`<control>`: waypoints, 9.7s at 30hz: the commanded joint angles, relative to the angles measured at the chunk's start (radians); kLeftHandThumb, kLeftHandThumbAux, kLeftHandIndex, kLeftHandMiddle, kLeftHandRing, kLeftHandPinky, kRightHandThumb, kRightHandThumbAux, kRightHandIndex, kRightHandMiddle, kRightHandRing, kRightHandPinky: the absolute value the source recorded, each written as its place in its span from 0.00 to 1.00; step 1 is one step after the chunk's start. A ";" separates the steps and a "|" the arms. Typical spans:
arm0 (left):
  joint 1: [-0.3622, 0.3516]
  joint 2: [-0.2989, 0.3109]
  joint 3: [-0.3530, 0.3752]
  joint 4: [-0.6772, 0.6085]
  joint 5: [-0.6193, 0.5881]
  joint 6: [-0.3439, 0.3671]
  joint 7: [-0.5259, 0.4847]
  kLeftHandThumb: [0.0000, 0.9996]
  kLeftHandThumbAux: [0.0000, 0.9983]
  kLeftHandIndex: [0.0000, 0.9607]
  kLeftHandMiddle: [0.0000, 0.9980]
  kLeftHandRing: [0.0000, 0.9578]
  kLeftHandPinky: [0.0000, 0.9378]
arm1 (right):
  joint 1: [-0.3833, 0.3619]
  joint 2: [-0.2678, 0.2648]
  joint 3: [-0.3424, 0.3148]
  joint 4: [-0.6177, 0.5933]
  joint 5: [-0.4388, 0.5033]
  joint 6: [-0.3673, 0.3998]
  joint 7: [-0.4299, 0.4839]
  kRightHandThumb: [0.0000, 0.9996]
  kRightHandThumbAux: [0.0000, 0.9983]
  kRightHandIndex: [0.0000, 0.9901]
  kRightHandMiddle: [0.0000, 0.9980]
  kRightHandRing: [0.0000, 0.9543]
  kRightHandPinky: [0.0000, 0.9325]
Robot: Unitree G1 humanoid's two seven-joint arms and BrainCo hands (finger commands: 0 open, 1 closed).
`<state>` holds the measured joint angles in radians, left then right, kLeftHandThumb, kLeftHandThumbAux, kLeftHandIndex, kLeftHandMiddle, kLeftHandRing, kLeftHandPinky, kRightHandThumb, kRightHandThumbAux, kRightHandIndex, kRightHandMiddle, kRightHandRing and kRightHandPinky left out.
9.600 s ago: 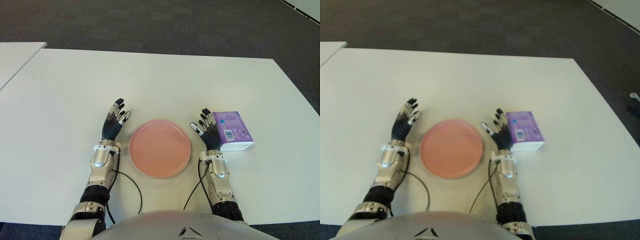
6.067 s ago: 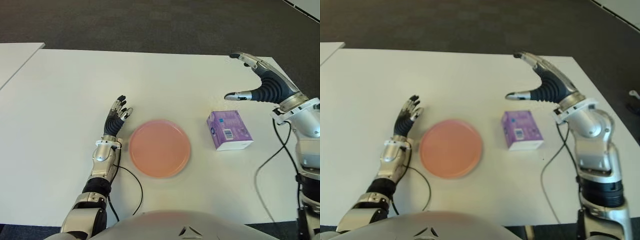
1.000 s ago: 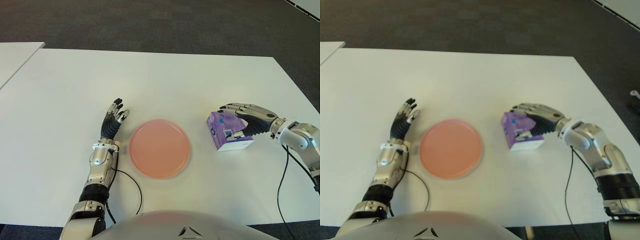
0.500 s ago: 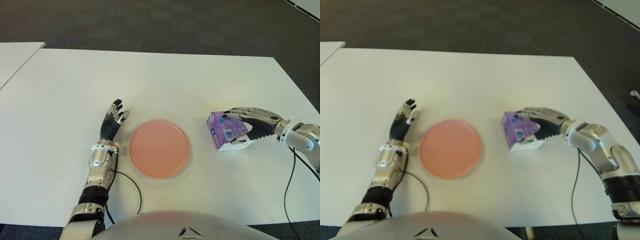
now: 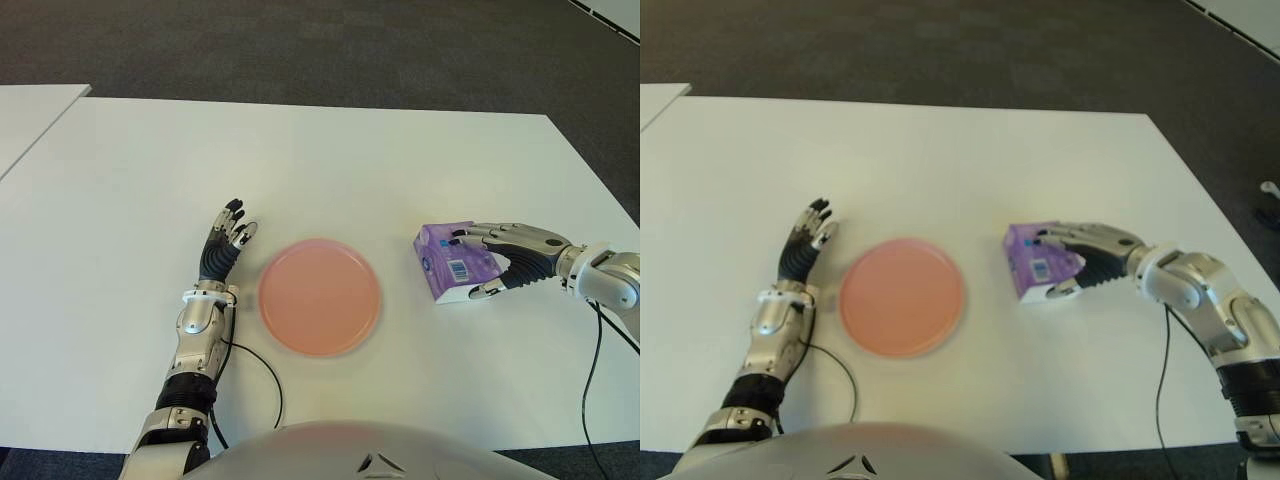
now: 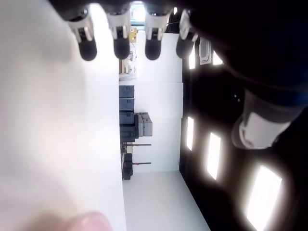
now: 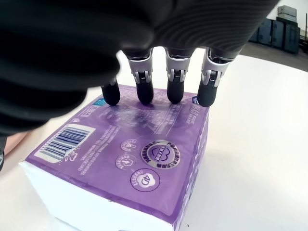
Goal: Put the tissue paper into the plate.
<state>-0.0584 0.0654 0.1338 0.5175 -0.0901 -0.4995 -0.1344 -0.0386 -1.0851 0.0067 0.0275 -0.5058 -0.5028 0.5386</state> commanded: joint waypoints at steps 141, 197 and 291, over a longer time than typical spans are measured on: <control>0.113 -0.017 -0.033 -0.095 0.005 0.078 0.014 0.00 0.53 0.00 0.00 0.00 0.00 | -0.039 0.256 0.588 0.577 -0.577 0.106 -1.101 0.28 0.58 0.14 0.15 0.12 0.19; 0.119 -0.020 -0.030 -0.109 0.004 0.097 0.018 0.00 0.52 0.00 0.00 0.00 0.00 | -0.103 0.322 0.655 0.592 -0.444 0.020 -1.052 0.74 0.71 0.45 0.83 0.87 0.88; 0.081 -0.020 -0.041 -0.046 0.034 0.046 0.046 0.00 0.54 0.00 0.00 0.00 0.00 | -0.095 0.677 0.529 0.036 -0.372 -0.144 -0.956 0.75 0.71 0.45 0.83 0.87 0.88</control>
<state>-0.0163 0.0547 0.0995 0.4454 -0.0649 -0.4829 -0.0985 -0.1538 -0.3983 0.5330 0.0573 -0.8937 -0.6283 -0.4459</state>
